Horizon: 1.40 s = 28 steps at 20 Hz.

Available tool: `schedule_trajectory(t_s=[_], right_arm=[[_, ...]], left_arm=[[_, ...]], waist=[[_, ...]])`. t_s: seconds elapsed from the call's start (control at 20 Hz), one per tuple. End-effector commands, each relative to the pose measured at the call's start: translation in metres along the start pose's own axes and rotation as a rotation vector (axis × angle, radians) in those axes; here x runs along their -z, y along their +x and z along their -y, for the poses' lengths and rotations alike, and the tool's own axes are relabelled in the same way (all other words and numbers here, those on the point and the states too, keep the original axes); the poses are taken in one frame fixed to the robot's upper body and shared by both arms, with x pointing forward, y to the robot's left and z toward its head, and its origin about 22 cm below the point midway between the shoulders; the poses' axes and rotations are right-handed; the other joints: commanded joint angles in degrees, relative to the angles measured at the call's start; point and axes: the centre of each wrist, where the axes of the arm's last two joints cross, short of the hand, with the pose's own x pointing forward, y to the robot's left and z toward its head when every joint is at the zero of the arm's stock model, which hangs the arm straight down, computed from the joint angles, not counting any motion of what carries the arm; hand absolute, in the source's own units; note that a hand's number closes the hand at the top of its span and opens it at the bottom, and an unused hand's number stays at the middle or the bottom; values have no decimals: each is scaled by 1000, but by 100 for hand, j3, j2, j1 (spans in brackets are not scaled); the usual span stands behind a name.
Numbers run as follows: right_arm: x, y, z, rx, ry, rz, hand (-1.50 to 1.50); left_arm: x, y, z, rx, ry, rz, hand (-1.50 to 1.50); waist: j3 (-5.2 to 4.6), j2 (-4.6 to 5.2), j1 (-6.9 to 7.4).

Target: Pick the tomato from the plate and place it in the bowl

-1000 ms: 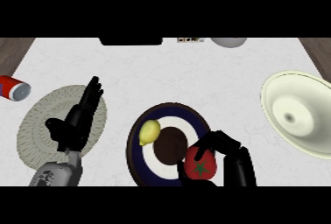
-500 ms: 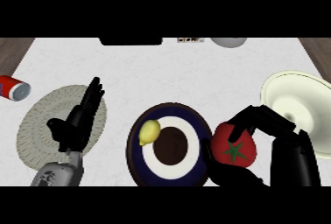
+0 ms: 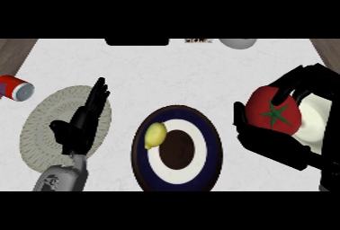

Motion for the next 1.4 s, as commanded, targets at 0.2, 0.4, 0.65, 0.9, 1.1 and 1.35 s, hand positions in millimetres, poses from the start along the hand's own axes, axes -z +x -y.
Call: schedule_trajectory(t_s=[0.2, 0.4, 0.65, 0.9, 1.1, 1.35], right_arm=[[44, -29, 21, -269, -7, -192, 150], [71, -67, 29, -459, -16, -229, 150], [94, -107, 40, -474, -24, -240, 150], [87, -169, 34, -527, -34, -275, 150], [92, -218, 40, -541, -33, -310, 150], [81, -258, 42, -453, 87, -385, 150]], left_arm=[[-5, -4, -11, 7, 1, 4, 0], [8, 7, -6, 0, -2, 8, 0], [2, -16, 1, -9, 9, 18, 0], [19, 4, -10, -3, 2, 23, 0], [0, -4, -7, 5, -7, 10, 0], [7, 5, 7, 8, 0, 11, 0]], waist=[[3, 10, 6], [5, 38, 19], [8, 35, 18], [11, 32, 0], [12, 32, 49], [17, 35, 49]])
